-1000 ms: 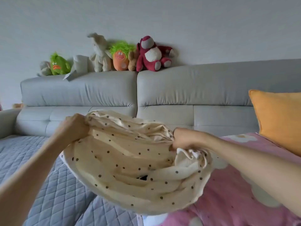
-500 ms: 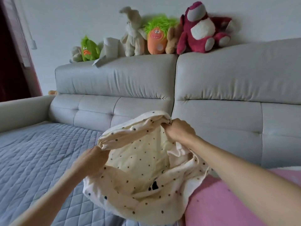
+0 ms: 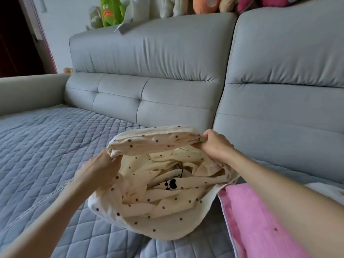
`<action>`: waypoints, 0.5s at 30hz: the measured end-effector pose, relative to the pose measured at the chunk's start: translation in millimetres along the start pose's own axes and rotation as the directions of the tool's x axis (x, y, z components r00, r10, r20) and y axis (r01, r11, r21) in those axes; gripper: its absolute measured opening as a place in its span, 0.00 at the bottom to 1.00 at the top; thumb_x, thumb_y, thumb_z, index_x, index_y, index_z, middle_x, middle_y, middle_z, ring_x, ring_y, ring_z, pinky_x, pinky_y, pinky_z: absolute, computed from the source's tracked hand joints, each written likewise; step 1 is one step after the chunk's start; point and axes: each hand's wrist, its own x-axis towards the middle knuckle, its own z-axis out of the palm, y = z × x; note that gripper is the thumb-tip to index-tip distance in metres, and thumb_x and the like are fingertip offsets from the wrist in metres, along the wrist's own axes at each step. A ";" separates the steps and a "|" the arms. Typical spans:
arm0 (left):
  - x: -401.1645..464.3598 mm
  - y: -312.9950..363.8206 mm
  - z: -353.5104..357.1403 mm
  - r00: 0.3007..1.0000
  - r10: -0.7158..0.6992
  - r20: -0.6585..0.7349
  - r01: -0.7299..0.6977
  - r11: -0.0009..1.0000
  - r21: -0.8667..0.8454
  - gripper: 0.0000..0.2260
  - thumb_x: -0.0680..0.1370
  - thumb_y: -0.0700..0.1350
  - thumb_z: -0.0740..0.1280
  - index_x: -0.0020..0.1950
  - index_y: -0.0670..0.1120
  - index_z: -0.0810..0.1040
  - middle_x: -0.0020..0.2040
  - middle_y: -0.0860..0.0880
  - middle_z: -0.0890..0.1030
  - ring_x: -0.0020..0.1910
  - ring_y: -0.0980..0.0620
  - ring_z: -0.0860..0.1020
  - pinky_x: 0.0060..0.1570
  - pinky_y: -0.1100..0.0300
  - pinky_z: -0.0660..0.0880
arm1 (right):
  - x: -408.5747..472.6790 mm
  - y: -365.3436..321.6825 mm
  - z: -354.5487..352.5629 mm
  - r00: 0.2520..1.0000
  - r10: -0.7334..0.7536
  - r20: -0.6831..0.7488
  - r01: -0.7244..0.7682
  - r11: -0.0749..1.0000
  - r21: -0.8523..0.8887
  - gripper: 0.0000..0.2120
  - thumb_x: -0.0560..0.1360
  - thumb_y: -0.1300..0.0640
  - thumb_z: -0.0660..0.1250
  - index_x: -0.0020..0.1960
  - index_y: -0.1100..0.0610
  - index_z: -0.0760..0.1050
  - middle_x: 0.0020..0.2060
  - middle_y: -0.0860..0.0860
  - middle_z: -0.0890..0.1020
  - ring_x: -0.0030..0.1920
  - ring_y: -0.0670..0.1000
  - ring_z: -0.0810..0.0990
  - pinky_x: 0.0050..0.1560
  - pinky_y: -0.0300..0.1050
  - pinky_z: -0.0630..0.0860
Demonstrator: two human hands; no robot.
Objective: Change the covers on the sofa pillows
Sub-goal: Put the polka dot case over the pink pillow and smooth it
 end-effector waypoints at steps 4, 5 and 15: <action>1.0 3.3 -2.4 0.994 -0.019 -0.104 0.011 0.997 -0.077 0.35 0.66 0.69 0.38 0.59 0.51 0.69 0.47 0.45 0.79 0.42 0.44 0.76 0.40 0.51 0.73 | -0.6 -1.2 -10.7 0.954 -0.044 -0.298 0.051 0.999 0.016 0.21 0.74 0.41 0.61 0.55 0.57 0.74 0.52 0.54 0.78 0.50 0.57 0.77 0.45 0.47 0.73; -2.4 7.3 -2.2 0.992 -0.031 -0.126 0.019 0.995 -0.098 0.34 0.66 0.69 0.38 0.59 0.51 0.68 0.46 0.45 0.79 0.42 0.43 0.76 0.40 0.51 0.72 | -1.8 -1.6 -12.7 0.905 -0.108 -0.412 0.093 0.994 -0.056 0.19 0.76 0.44 0.61 0.56 0.58 0.73 0.53 0.54 0.76 0.51 0.57 0.76 0.44 0.47 0.71; -40.2 24.4 4.7 0.998 0.064 0.021 -0.067 0.971 0.230 0.29 0.75 0.57 0.63 0.70 0.48 0.55 0.66 0.43 0.66 0.62 0.42 0.69 0.56 0.46 0.71 | -44.9 72.0 -64.6 0.973 0.045 0.228 -0.006 0.986 -0.169 0.30 0.71 0.30 0.57 0.54 0.56 0.75 0.53 0.51 0.78 0.51 0.51 0.76 0.51 0.44 0.72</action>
